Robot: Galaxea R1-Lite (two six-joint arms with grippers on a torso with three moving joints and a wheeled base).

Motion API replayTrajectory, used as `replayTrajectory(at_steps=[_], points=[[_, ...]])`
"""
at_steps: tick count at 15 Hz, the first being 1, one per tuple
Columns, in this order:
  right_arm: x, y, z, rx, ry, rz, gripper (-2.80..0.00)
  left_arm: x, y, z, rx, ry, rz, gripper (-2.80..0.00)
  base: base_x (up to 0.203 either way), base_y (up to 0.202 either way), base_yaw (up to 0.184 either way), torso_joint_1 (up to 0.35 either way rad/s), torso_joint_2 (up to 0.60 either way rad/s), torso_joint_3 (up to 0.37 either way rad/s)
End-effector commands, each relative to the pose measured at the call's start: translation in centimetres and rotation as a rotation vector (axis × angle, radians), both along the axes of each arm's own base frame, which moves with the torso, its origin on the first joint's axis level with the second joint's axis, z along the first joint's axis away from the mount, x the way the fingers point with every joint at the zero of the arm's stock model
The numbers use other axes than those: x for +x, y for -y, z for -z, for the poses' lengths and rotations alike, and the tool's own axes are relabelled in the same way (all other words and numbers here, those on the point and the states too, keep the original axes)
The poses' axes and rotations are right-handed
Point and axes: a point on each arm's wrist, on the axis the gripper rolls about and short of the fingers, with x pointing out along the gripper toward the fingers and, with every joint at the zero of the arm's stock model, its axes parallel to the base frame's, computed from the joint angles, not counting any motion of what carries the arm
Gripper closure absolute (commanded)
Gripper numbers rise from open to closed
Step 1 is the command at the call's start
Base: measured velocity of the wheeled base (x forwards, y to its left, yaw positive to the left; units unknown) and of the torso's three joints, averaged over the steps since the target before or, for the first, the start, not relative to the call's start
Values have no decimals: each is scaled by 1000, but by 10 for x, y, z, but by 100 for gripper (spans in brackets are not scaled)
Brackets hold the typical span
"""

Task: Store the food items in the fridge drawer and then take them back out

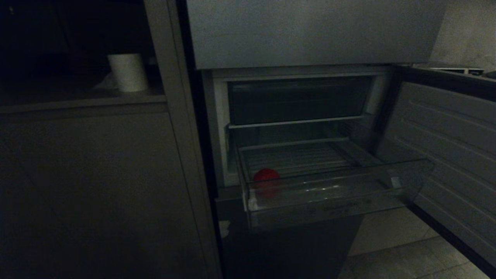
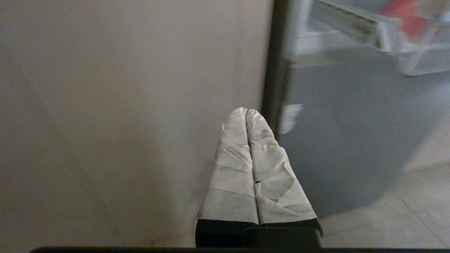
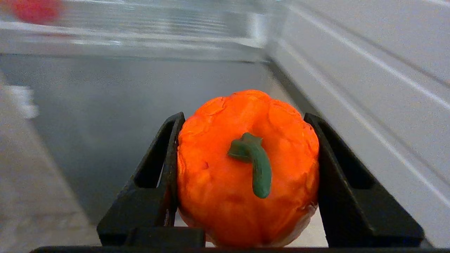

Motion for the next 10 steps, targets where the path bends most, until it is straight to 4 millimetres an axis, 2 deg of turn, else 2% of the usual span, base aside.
replayTrajectory(at_steps=[1, 3, 6, 8, 10], points=[[0, 0, 0, -1, 1, 0, 0, 0, 0, 0, -1, 1, 0, 0, 3, -9, 141, 1, 1, -1], [-1, 0, -4, -34, 15, -7, 0, 0, 0, 0, -1, 1, 0, 0, 0, -4, 51, 2, 0, 1], [3, -1, -43, -63, -15, -27, 0, 0, 0, 0, -1, 1, 0, 0, 0, 0, 0, 0, 0, 0], [26, -1, -76, -62, -125, -42, 0, 0, 0, 0, -1, 1, 0, 0, 0, 0, 0, 0, 0, 0], [64, -1, -102, -42, -246, -82, 0, 0, 0, 0, -1, 1, 0, 0, 0, 0, 0, 0, 0, 0]])
